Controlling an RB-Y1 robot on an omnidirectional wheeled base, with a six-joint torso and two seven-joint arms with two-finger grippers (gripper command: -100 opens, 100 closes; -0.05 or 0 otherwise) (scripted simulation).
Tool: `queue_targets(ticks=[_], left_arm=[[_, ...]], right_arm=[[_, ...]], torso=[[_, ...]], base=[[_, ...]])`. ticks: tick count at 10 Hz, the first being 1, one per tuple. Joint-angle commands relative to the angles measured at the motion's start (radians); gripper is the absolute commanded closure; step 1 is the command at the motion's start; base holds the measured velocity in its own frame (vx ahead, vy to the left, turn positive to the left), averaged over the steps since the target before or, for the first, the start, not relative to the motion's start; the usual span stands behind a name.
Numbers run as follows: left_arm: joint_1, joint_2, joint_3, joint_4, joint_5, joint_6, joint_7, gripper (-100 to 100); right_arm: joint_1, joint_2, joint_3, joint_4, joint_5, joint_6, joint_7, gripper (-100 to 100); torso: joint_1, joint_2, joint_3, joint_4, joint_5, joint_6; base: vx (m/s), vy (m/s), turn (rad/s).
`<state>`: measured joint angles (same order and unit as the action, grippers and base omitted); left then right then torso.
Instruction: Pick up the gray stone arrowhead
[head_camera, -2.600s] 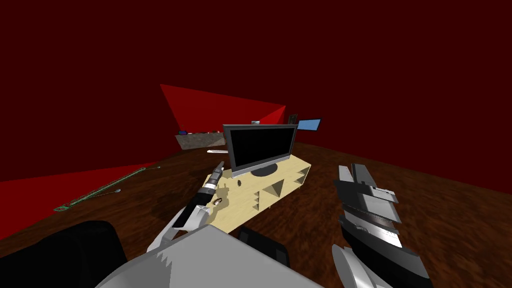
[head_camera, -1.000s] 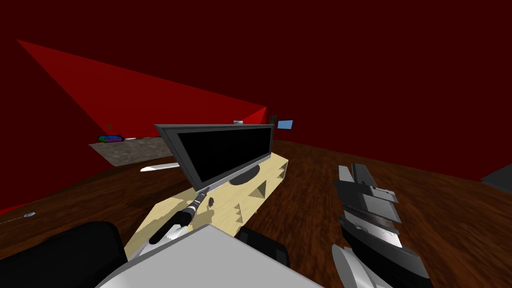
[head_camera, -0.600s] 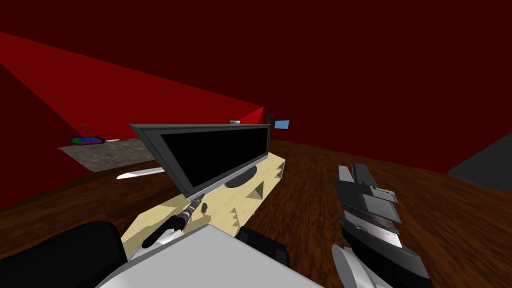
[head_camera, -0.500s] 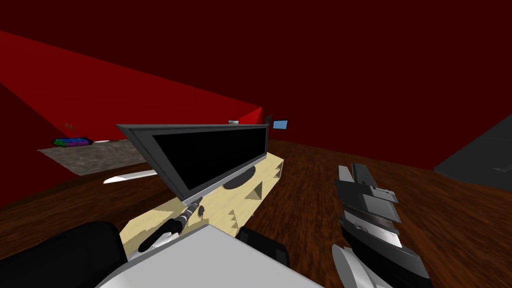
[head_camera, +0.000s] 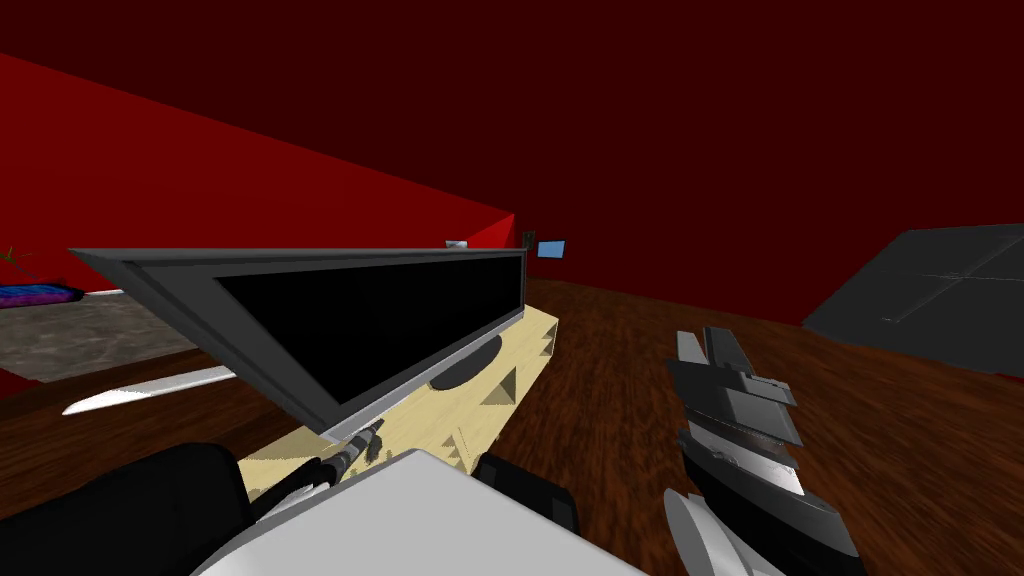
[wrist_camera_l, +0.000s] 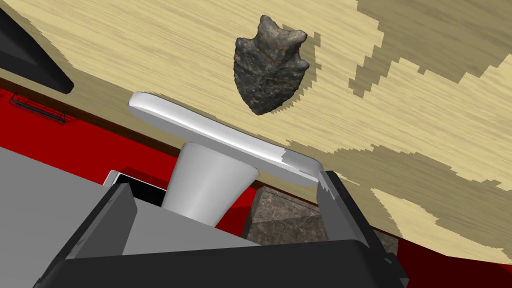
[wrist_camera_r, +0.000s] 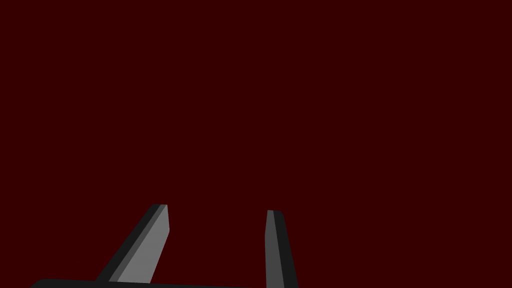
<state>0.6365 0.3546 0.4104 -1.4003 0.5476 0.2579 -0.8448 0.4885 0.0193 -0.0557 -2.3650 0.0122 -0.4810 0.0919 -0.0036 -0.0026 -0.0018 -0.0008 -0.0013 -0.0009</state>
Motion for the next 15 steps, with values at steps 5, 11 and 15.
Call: queue_targets(ticks=[5, 11, 15], left_arm=[[0.011, 0.005, 0.056, 0.108, 0.037, 0.11, -0.098, -100], [0.021, 0.046, 0.1, 0.234, 0.097, 0.203, -0.191, -100], [0.02, 0.056, 0.106, 0.26, 0.111, 0.214, -0.209, 0]], right_arm=[[0.0, 0.0, 0.0, 0.0, 0.0, 0.0, 0.0, 0], [0.0, 0.0, 0.0, 0.0, 0.0, 0.0, 0.0, 0], [0.0, 0.0, 0.0, 0.0, 0.0, 0.0, 0.0, 0]], torso=[[-0.001, -0.001, 0.0, 0.0, 0.0, 0.0], [0.0, 0.001, 0.001, 0.0, 0.0, 0.0], [0.001, 0.003, 0.002, 0.001, 0.0, 0.0]], base=[[0.069, -0.023, -0.124], [0.054, -0.009, -0.106], [0.034, 0.0, -0.042]])
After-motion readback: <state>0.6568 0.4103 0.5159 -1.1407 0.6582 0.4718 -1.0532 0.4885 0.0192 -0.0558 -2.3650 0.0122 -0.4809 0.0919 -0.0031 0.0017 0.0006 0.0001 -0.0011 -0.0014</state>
